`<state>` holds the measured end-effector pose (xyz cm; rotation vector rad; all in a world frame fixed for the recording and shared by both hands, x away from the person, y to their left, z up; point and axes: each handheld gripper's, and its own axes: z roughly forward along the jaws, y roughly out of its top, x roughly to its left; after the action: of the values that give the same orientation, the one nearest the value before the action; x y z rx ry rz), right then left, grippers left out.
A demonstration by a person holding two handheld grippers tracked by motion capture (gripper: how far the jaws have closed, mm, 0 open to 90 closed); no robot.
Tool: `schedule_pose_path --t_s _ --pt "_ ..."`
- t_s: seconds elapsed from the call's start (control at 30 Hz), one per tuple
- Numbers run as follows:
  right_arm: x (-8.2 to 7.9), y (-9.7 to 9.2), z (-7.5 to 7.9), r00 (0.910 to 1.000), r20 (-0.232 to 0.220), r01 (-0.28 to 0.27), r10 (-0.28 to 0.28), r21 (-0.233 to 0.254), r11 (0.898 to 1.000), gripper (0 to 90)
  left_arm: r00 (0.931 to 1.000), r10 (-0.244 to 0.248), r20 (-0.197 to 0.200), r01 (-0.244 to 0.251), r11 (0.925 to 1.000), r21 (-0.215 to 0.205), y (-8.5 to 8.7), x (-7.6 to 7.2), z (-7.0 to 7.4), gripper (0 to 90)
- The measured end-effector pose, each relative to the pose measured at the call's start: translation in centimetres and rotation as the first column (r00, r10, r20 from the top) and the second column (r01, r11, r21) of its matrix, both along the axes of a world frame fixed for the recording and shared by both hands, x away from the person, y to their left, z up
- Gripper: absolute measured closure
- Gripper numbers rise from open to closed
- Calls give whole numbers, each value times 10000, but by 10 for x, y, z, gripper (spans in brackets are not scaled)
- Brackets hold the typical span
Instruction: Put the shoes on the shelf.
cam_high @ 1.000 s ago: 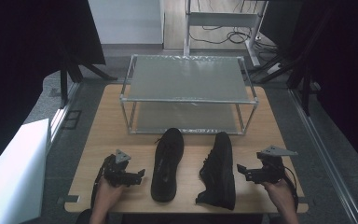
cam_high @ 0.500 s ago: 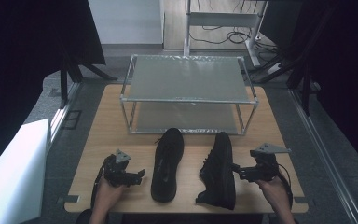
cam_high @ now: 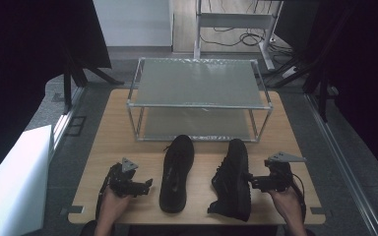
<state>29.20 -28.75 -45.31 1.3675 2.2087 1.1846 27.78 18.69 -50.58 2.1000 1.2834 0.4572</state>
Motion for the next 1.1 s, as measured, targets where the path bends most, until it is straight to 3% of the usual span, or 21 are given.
schedule_pose_path --t_s 0.13,0.27,0.8,1.1 --pt "-2 -6 0 9998 -51 202 -201 139 9997 0 10000 43 6 -43 10000 -6 1 0 0 0" --pt "-6 -16 2 9992 139 388 -387 -23 9992 0 10000 86 -8 -86 10000 -11 1 0 0 0" --pt "-13 -50 -1 9937 -65 1117 -1118 -94 9937 8 9999 48 -107 -48 10000 28 -1 0 -2 0" --pt "-16 -68 -10 9889 -525 1410 -1388 408 9892 49 9999 22 -121 -22 10000 22 -2 0 -3 0"
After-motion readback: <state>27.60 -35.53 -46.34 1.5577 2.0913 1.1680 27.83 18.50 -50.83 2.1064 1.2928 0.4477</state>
